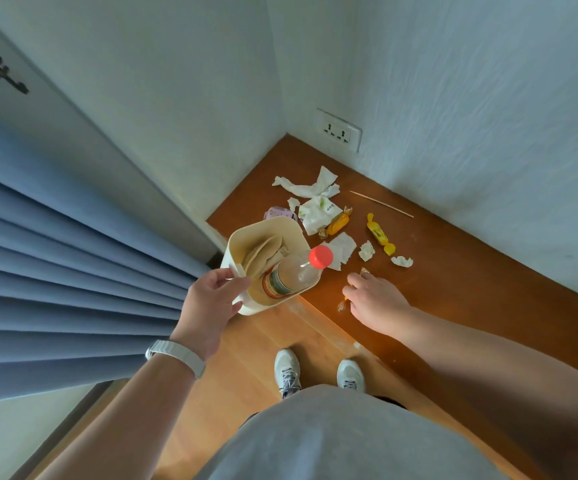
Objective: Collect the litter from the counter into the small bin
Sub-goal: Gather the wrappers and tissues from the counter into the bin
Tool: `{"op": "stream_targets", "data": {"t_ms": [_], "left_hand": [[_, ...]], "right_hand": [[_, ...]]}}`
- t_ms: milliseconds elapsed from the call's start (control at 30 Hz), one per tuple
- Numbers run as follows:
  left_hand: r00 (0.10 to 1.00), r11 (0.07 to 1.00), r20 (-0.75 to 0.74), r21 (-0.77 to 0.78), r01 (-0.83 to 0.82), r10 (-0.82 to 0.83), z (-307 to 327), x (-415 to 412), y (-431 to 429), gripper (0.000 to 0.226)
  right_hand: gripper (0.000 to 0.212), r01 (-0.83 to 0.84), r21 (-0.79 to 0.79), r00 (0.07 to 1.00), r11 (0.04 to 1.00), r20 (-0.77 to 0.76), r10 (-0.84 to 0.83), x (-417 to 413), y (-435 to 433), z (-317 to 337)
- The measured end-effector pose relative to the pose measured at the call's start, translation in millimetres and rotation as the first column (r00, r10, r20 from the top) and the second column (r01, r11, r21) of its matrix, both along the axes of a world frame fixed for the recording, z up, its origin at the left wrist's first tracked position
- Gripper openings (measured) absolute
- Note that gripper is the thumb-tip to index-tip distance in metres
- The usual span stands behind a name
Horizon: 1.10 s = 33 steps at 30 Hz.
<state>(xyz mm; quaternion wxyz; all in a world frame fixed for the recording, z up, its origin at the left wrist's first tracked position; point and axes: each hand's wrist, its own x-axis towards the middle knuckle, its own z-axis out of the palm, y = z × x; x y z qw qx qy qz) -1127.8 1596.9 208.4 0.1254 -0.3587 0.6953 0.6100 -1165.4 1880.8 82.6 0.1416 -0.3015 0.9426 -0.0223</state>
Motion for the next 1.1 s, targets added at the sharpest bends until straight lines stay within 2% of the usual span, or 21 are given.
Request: {"op": "stream_targets", "data": {"t_ms": [167, 367, 500, 667, 733, 1100], "left_hand": [[0.999, 0.999, -0.003, 0.003, 0.046, -0.046, -1, -7, 1, 0.03], [0.993, 0.993, -0.007, 0.01, 0.117, -0.117, 0, -21, 12, 0.036], [0.988, 0.988, -0.026, 0.018, 0.151, -0.15, 2, -33, 27, 0.032], [0.981, 0.982, -0.039, 0.022, 0.189, -0.188, 2, -39, 41, 0.03], [0.981, 0.981, -0.039, 0.028, 0.191, -0.19, 2, -40, 44, 0.031], [0.986, 0.985, -0.04, 0.055, 0.165, -0.163, 3, -36, 44, 0.02]], "right_hand": [[0.025, 0.054, -0.058, 0.997, 0.997, -0.054, -0.057, 5, 10, 11], [0.02, 0.056, -0.272, 0.99, 0.961, -0.107, -0.088, 13, 2, 52], [0.019, 0.037, -0.488, 0.982, 0.872, -0.144, -0.122, 21, -10, 95], [0.015, 0.018, -0.684, 0.955, 0.73, -0.204, -0.214, 28, -24, 127], [0.015, 0.018, -0.719, 0.949, 0.694, -0.206, -0.238, 27, -30, 129], [0.017, 0.036, -0.764, 0.951, 0.644, -0.172, -0.257, 16, -61, 129]]}}
